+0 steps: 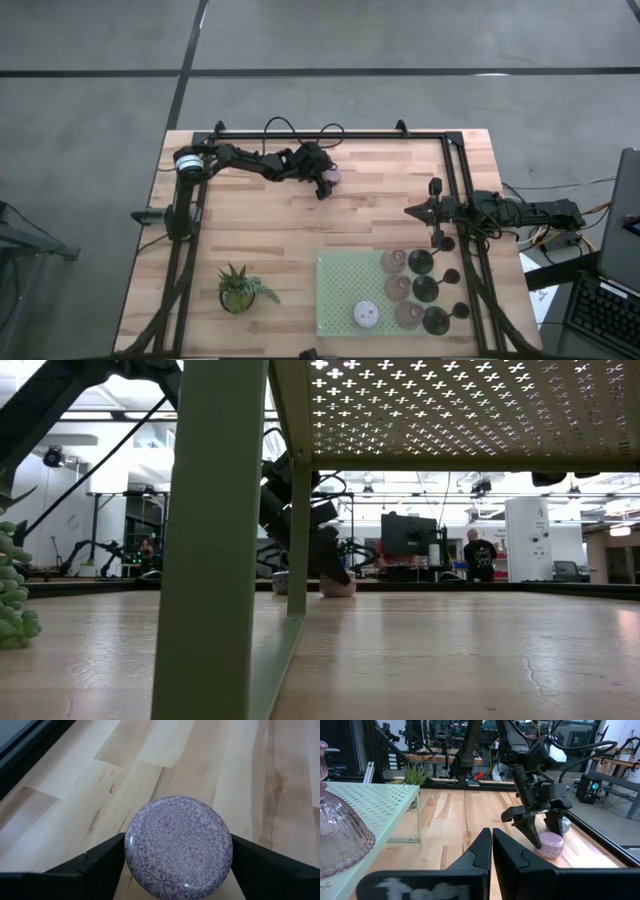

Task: Pick & Place candle stick holders
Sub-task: Put the pink patterned scented candle on the shelf aligned with the other pink patterned scented candle

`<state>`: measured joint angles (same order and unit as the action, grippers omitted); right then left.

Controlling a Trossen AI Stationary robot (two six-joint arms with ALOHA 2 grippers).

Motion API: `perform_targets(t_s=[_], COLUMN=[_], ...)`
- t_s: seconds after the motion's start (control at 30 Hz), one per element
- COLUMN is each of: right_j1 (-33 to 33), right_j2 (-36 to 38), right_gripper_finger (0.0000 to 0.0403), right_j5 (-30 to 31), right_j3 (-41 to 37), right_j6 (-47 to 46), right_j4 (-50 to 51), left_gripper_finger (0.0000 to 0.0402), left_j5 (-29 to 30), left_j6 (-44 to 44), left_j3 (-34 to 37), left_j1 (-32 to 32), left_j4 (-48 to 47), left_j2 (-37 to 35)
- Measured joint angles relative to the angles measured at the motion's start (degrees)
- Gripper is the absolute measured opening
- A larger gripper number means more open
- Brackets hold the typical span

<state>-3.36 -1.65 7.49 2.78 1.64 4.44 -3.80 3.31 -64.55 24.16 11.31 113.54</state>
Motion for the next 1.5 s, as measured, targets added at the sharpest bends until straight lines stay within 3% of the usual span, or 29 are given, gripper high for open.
perform_targets(t_s=[0.17, 0.53, 0.83, 1.2, 1.5], right_j1=[0.00, 0.00, 0.02, 0.02, 0.00], right_j2=[0.00, 0.00, 0.00, 0.00, -0.02], right_gripper_finger=[0.0008, 0.0008, 0.0008, 0.0008, 0.0008], right_j5=[0.00, 0.00, 0.00, 0.00, 0.00], right_j3=[-0.01, -0.01, -0.01, -0.01, -0.01], right_j6=[-0.03, -0.10, -0.09, 0.00, 0.01], right_j4=[0.01, 0.01, 0.03, 0.01, 0.01], left_gripper_finger=[0.0293, 0.0304, 0.0302, 0.0303, 0.0304], left_j5=[-0.79, -5.93, -7.14, -6.94, -4.96], left_j6=[-0.19, -2.25, -2.16, -1.97, -3.65], left_j3=[0.00, -0.32, -0.90, -0.90, -4.69], left_j1=[0.00, -0.06, -2.82, -16.64, -31.13], left_j4=[0.43, -0.61, -7.79, -10.62, -10.01], left_j2=[0.00, -1.16, -10.16, -21.41, -20.65])
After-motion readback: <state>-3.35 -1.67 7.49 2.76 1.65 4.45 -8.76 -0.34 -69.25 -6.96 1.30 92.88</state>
